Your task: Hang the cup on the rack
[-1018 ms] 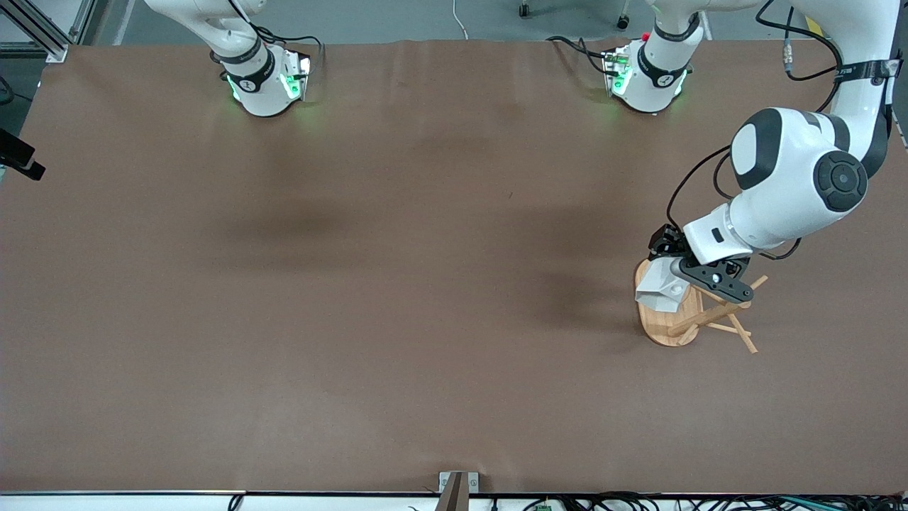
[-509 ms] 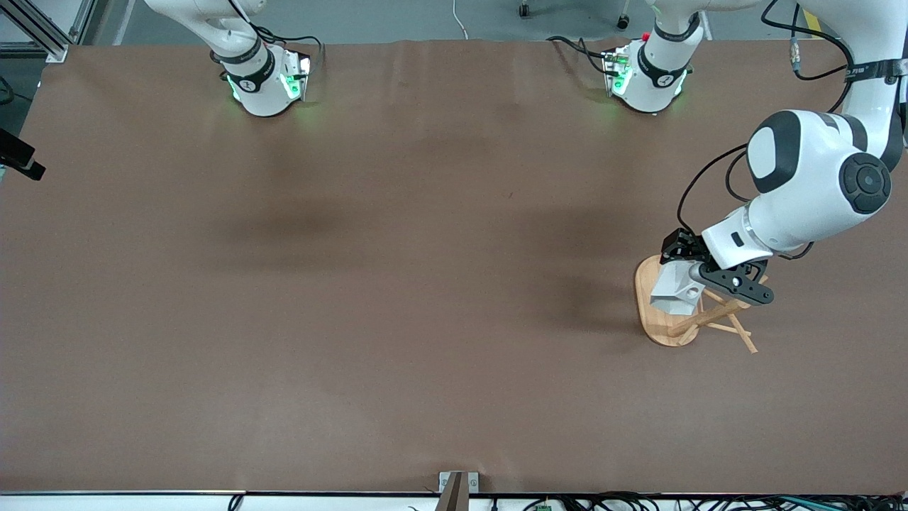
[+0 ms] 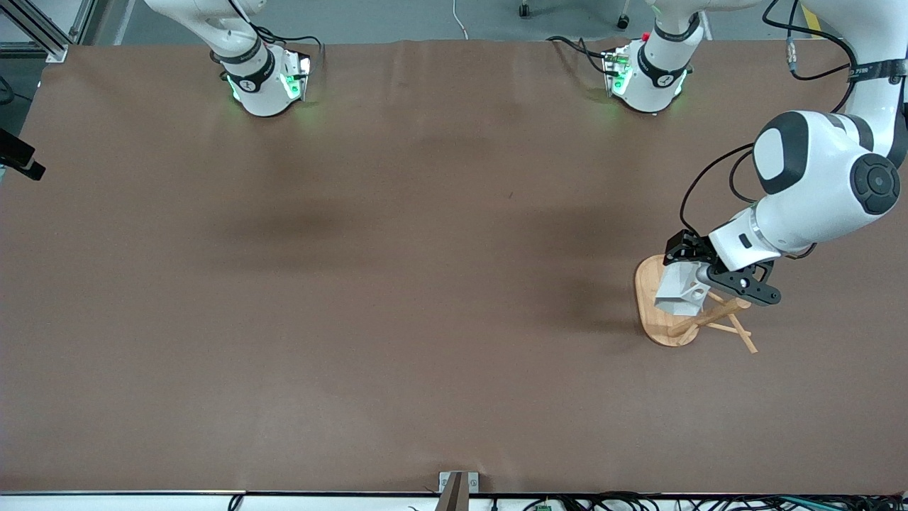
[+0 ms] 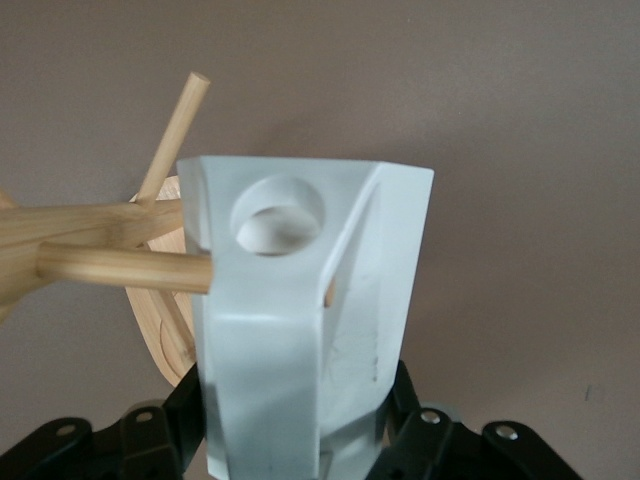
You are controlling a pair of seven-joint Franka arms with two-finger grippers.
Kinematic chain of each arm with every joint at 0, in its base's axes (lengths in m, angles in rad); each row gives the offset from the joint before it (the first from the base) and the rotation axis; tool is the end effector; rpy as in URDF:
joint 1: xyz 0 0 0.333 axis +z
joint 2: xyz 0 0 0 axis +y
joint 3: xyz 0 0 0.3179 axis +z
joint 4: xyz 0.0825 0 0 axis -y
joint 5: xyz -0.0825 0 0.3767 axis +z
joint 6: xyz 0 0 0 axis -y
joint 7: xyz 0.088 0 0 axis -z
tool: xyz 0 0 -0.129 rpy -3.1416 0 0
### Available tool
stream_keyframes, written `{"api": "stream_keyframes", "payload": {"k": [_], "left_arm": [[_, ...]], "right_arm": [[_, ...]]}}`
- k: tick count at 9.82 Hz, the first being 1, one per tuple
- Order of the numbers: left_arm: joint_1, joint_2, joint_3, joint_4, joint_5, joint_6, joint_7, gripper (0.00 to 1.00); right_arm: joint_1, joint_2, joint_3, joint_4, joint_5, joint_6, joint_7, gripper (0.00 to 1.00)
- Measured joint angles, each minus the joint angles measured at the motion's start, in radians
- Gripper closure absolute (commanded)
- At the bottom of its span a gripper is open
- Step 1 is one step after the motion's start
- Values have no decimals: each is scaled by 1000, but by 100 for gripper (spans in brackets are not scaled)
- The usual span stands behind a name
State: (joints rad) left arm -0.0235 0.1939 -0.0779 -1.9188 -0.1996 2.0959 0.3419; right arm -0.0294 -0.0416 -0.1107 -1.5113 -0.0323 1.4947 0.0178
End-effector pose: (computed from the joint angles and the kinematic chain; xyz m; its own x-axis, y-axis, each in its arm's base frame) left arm 0.5897 -0.0719 0.3767 0.9432 -0.3302 0.0372 -0.3313 -0.9257 0.1827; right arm 0.5210 -0.0793 0.6473 0.9869 -0.1596 0.0253 -0.1603 -0.9867 0.0271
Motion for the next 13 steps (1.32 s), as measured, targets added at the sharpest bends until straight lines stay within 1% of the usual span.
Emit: {"api": "stream_keyframes", "payload": {"k": [2,3,4,5,7,9,11,13], "left_arm": [[0,13,7,0,0,17,0,89],[0,22,7,0,0,33,-1,75],[0,29,7,0,0,45,-2,25],[0,34,7,1,0,52,-2,0],[0,34,7,9,0,57,-18,0],[0,29,7,44,0,47,-95,0],[-1,14,6,99,0,-23,-167,0],[-1,-18,7,156,4,-129,-229,0]], "right_arm": [[0,0,0,0,0,0,0,0],[0,0,0,0,0,-1,0,0],[0,0,0,0,0,-1,0,0],[0,0,0,0,0,-1,0,0],[0,0,0,0,0,-1,0,0],[0,0,0,0,0,-1,0,0],[0,0,0,0,0,-1,1,0],[-1,0,0,0,0,-1,1,0]]}}
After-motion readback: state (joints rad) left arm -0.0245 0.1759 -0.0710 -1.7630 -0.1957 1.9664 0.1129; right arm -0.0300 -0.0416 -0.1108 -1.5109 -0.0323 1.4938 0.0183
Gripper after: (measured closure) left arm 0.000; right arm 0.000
